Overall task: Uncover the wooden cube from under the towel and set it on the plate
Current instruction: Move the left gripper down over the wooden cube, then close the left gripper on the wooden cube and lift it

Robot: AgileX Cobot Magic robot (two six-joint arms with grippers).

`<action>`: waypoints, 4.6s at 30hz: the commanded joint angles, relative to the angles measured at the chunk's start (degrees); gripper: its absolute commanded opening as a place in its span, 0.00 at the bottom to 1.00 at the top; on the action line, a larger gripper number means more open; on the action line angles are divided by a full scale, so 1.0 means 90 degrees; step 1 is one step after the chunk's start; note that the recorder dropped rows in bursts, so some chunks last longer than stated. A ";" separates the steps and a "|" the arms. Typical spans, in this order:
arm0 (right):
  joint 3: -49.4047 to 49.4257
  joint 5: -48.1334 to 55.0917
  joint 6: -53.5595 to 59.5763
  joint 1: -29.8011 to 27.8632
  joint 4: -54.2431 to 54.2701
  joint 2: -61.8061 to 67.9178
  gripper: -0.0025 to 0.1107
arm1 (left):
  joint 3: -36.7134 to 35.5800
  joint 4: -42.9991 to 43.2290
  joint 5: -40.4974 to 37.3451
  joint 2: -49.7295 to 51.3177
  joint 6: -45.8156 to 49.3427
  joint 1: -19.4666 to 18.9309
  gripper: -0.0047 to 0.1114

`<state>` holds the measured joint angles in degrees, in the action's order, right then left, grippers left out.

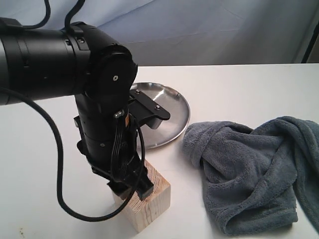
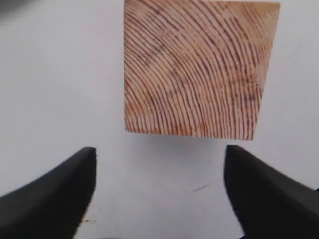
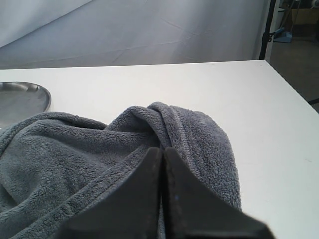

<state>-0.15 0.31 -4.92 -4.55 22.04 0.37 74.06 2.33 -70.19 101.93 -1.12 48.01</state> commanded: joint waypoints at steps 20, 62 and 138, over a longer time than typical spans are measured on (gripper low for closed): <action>0.0017 0.0075 -0.0025 0.0000 0.0031 -0.0041 0.05 | -0.0061 -0.0196 0.1166 0.0407 0.0178 -0.0012 0.88; 0.0017 0.0075 -0.0025 0.0000 0.0031 -0.0041 0.05 | -0.0046 -0.0571 0.1444 0.0407 0.1131 -0.0012 0.87; 0.0017 0.0075 -0.0025 0.0000 0.0031 -0.0041 0.05 | -0.0058 -0.0669 0.1762 0.1597 0.1128 -0.0012 0.85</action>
<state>-0.15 0.31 -4.92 -4.55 22.04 0.37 73.60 -3.42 -54.55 116.49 8.98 48.01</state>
